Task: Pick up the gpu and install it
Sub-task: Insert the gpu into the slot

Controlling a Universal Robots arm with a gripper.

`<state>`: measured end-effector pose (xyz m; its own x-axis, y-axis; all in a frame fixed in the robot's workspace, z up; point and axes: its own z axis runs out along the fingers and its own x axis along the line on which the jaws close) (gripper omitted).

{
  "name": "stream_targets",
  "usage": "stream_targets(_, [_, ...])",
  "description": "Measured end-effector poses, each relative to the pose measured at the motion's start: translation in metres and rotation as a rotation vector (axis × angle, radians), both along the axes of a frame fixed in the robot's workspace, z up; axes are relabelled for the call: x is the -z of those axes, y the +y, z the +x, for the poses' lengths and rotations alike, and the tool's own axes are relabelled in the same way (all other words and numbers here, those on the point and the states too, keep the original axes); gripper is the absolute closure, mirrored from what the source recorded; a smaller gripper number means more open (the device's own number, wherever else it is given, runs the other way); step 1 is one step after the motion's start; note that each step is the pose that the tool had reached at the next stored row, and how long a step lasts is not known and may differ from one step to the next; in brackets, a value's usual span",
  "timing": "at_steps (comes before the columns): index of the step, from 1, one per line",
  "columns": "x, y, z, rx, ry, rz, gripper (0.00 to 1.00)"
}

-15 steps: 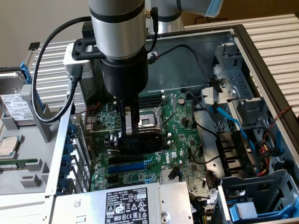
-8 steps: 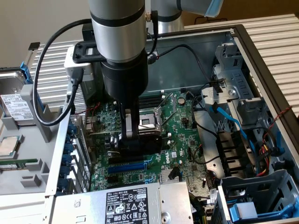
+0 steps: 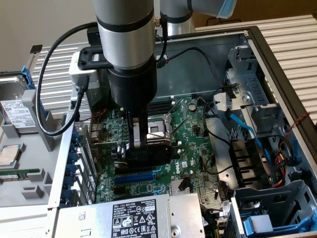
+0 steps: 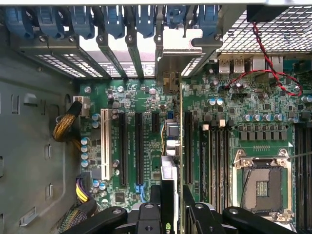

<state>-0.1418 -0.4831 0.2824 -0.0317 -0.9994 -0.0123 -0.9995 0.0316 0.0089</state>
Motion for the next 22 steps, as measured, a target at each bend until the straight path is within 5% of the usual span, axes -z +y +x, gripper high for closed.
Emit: stream_targets(22, [0.0059, 0.0035, -0.0101, 0.0, -0.002, -0.0001, 0.73])
